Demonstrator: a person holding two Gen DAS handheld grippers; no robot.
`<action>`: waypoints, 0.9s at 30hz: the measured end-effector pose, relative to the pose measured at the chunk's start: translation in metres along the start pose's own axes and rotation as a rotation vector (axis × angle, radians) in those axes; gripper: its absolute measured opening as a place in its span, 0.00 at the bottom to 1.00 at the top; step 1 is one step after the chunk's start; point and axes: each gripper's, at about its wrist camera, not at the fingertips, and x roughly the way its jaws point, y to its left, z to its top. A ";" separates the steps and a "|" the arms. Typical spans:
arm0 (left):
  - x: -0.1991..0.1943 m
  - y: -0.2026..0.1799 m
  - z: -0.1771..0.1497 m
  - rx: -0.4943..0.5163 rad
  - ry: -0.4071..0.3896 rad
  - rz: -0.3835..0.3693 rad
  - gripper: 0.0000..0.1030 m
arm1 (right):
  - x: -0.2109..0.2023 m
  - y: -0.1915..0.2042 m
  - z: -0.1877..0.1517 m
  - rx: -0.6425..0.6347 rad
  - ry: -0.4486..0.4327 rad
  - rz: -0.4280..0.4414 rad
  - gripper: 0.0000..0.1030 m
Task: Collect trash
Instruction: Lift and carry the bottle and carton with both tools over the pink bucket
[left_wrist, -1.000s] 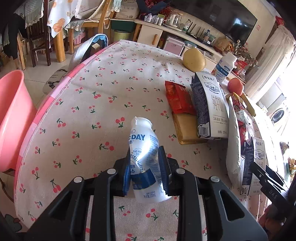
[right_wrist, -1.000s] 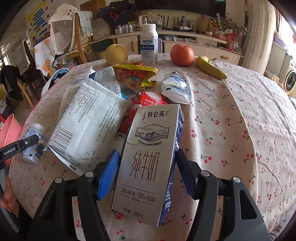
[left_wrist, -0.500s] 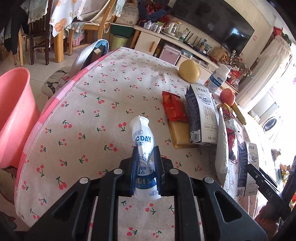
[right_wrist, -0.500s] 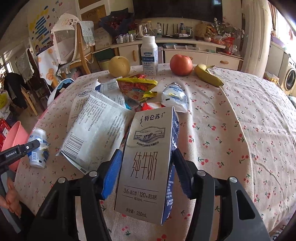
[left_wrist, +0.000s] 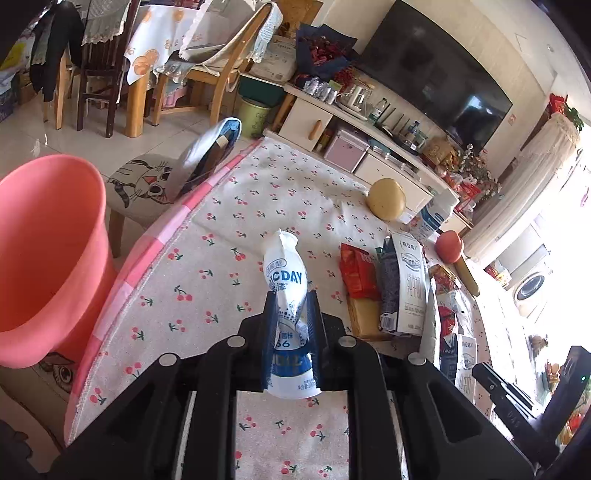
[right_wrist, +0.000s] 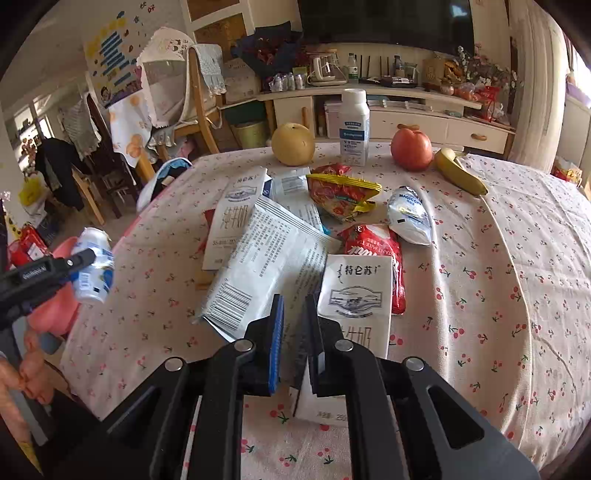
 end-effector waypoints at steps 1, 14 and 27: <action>0.000 0.003 0.001 -0.008 -0.001 0.004 0.17 | 0.005 0.002 -0.003 -0.009 0.012 -0.013 0.16; -0.005 0.011 0.004 -0.010 -0.007 -0.001 0.17 | 0.048 -0.028 -0.021 0.069 0.113 -0.115 0.65; -0.041 0.039 0.024 -0.049 -0.137 0.061 0.17 | -0.029 0.041 0.032 -0.009 -0.123 0.037 0.64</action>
